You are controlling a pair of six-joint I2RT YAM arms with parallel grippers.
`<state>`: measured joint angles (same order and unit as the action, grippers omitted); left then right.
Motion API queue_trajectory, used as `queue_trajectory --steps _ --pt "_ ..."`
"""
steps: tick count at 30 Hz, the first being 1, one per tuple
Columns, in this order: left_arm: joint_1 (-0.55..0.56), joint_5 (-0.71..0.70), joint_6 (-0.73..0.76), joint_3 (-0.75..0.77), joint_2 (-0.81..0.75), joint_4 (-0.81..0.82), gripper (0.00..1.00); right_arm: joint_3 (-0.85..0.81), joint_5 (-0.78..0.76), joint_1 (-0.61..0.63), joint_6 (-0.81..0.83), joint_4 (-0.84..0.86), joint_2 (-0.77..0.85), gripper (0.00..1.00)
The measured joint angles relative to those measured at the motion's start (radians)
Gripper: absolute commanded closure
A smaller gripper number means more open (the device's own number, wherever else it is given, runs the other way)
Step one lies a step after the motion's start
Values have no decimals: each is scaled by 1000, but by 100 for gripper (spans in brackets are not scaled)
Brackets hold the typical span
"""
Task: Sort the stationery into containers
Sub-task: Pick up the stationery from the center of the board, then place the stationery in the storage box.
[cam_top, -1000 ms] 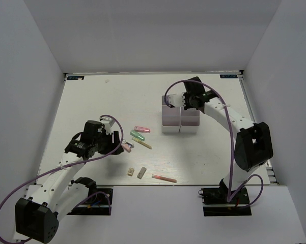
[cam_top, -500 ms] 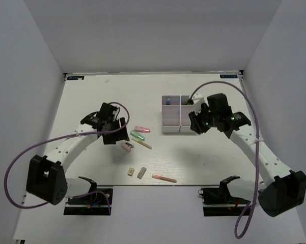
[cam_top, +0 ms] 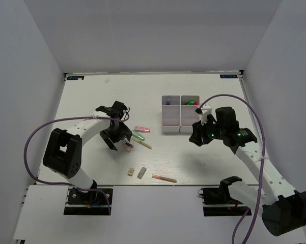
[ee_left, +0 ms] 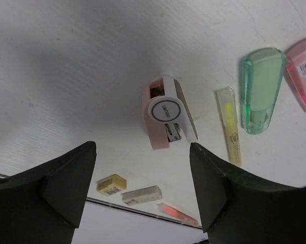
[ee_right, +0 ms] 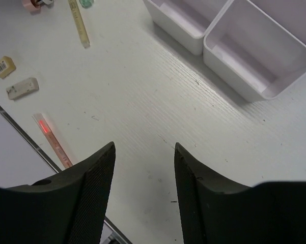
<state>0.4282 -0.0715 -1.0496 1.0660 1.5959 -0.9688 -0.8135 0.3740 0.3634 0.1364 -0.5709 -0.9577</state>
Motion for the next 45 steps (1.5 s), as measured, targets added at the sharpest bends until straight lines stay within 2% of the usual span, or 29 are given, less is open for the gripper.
queue_trajectory --steps 7,17,25,26,27,28,29,34,35,36,37,42,45 --pt "0 1 -111 -3 54 8 18 32 37 -38 -5 18 13 45" --pt "0 -4 -169 0 148 60 38 40 93 -68 -5 23 32 44" --pt "5 -16 -155 0 151 68 86 44 124 -78 -5 23 36 44" --pt "8 -20 -135 0 148 68 90 45 127 -79 -5 23 36 47" --pt "13 -24 -118 3 145 64 93 45 127 -80 -3 24 36 55" --pt "22 -29 -97 13 142 53 99 45 127 -81 -2 24 36 68" --pt "36 -40 -73 34 140 38 100 45 126 -82 -5 24 36 100" --pt "120 -84 -8 232 124 -15 100 59 111 -84 -4 32 36 98" --pt "137 -95 -5 279 121 -14 100 62 105 -86 -6 32 36 91" --pt "150 -101 -2 319 120 -14 100 65 97 -88 -9 36 36 80" --pt "164 -106 -2 366 122 -14 100 68 91 -91 -13 41 37 77" --pt "215 -124 -53 538 172 23 100 77 45 -98 -21 56 47 77" --pt "235 -133 -106 576 232 92 100 78 30 -101 -24 67 55 77"
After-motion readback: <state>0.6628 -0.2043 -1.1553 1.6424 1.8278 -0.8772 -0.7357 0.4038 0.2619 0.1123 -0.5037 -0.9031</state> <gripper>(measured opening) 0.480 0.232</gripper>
